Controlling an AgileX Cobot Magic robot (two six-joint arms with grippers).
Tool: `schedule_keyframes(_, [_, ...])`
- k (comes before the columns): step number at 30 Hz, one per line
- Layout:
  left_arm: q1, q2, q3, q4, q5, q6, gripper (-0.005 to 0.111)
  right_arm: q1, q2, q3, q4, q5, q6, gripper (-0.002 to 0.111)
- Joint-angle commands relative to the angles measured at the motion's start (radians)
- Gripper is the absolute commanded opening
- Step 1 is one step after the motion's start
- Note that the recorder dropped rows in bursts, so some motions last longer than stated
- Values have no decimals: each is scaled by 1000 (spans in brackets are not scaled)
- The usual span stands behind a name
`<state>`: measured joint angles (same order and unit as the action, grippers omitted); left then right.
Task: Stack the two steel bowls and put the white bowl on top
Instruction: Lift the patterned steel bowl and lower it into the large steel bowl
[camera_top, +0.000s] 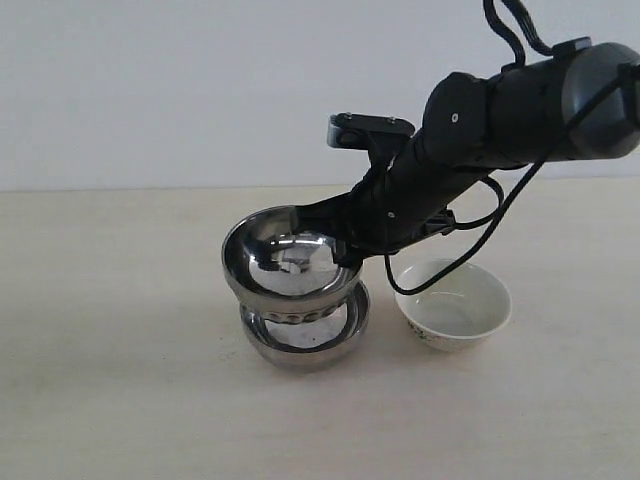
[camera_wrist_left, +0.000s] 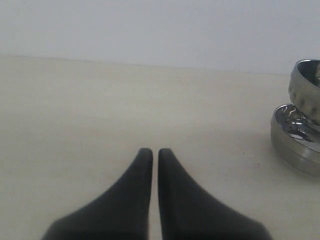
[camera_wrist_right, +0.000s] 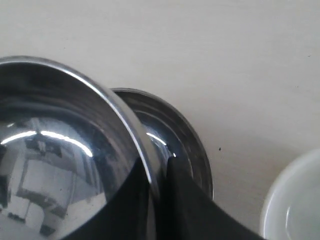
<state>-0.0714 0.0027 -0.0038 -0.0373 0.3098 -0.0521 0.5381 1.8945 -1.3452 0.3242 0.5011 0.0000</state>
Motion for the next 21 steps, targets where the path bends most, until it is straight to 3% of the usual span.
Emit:
schedule_keyframes(1, [3,-3,4,2,-3,-1,4,1,-4,-1,1,-8,0,0])
schedule_keyframes(21, [3,-3,4,2,-3,-1,4,1,71,-1,1,-40,-33,0])
